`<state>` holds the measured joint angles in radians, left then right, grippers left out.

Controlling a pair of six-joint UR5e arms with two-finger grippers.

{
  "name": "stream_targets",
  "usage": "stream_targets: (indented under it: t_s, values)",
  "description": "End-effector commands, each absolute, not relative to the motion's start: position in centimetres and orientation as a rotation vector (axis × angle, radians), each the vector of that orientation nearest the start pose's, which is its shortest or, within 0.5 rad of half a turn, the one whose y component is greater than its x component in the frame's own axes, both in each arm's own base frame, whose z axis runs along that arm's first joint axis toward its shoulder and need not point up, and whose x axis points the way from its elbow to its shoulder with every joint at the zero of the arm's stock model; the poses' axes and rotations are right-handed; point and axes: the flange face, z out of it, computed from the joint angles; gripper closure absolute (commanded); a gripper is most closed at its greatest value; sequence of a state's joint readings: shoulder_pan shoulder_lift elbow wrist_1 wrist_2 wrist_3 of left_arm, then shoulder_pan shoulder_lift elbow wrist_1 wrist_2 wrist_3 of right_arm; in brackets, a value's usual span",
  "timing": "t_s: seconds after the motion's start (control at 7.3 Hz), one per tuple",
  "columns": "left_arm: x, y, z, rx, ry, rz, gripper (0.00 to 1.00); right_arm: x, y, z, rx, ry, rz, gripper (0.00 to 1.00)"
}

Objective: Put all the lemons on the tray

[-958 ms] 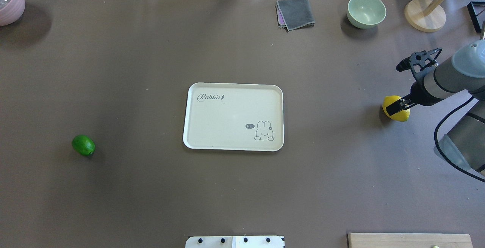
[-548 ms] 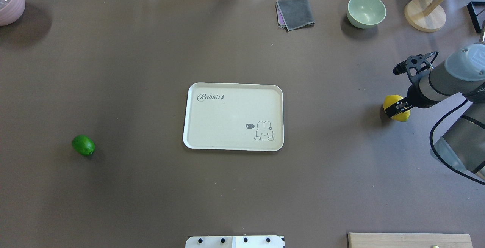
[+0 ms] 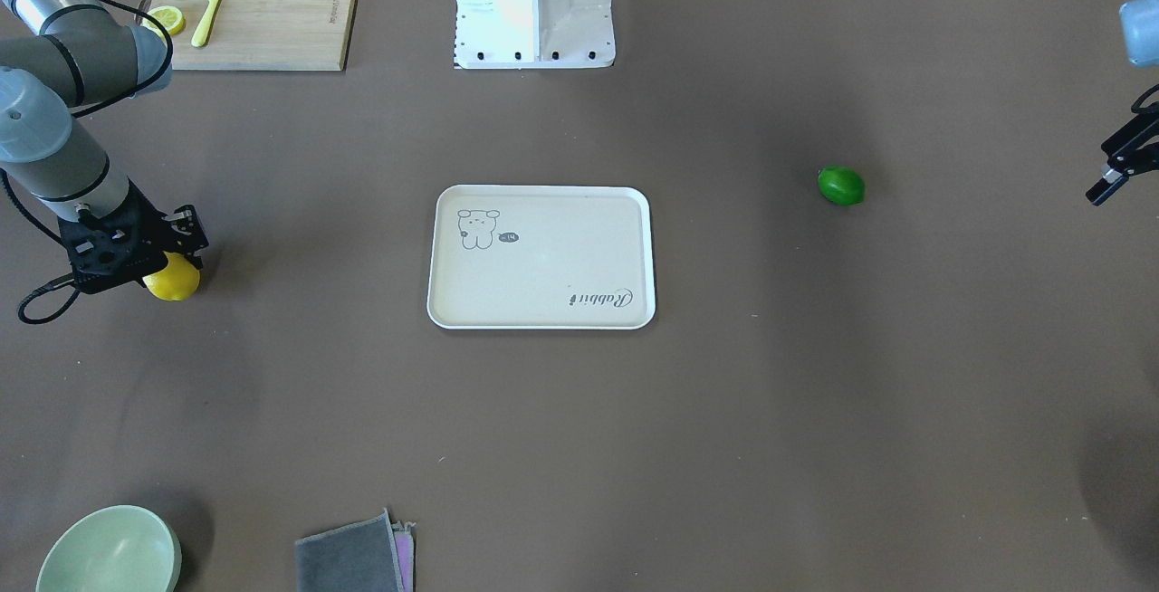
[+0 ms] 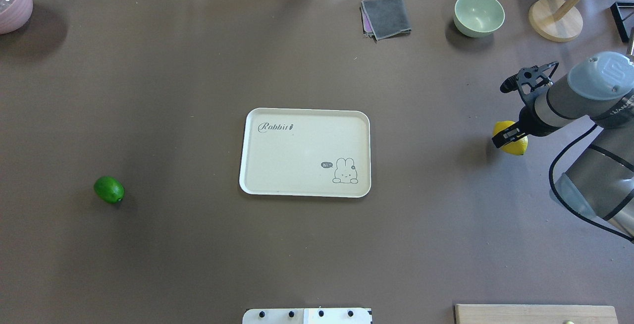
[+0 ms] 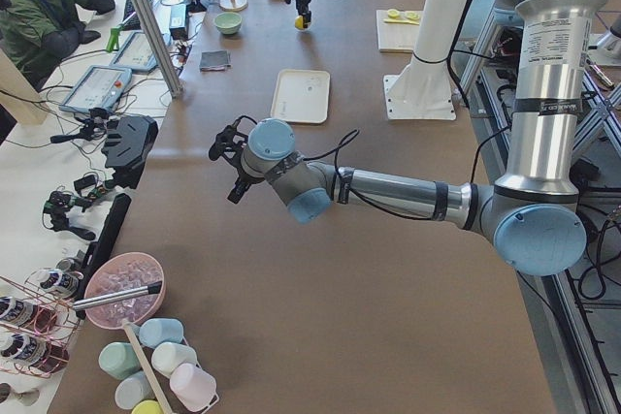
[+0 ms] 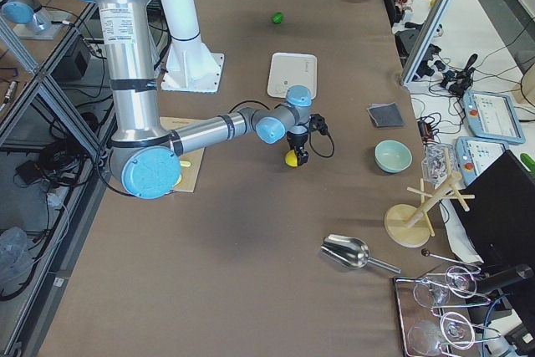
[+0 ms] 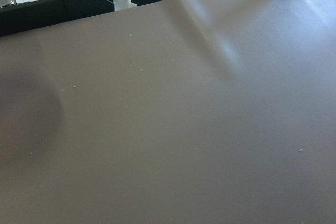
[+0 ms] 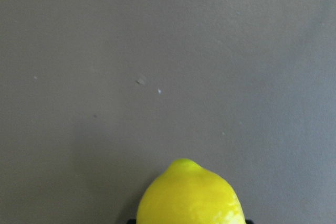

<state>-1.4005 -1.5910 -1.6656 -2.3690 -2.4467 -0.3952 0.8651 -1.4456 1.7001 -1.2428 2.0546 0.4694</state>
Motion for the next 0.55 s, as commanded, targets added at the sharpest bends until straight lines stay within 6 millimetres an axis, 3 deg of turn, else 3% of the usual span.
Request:
stream_targets:
  t_s: [0.0,0.14,0.41]
  values:
    - [3.0,-51.1,50.6,0.582,1.012,0.197,0.01,-30.6,-50.9,39.8,0.168,-0.746,-0.231,1.00]
    - [3.0,-51.1,50.9,0.577,1.011,0.194,0.01,-33.5,-50.2,33.7,0.104,-0.788,-0.080,1.00]
    - [3.0,-51.2,50.9,0.576,1.011,0.194,0.02,-43.3,-46.8,23.8,0.046,-0.868,0.172,1.00]
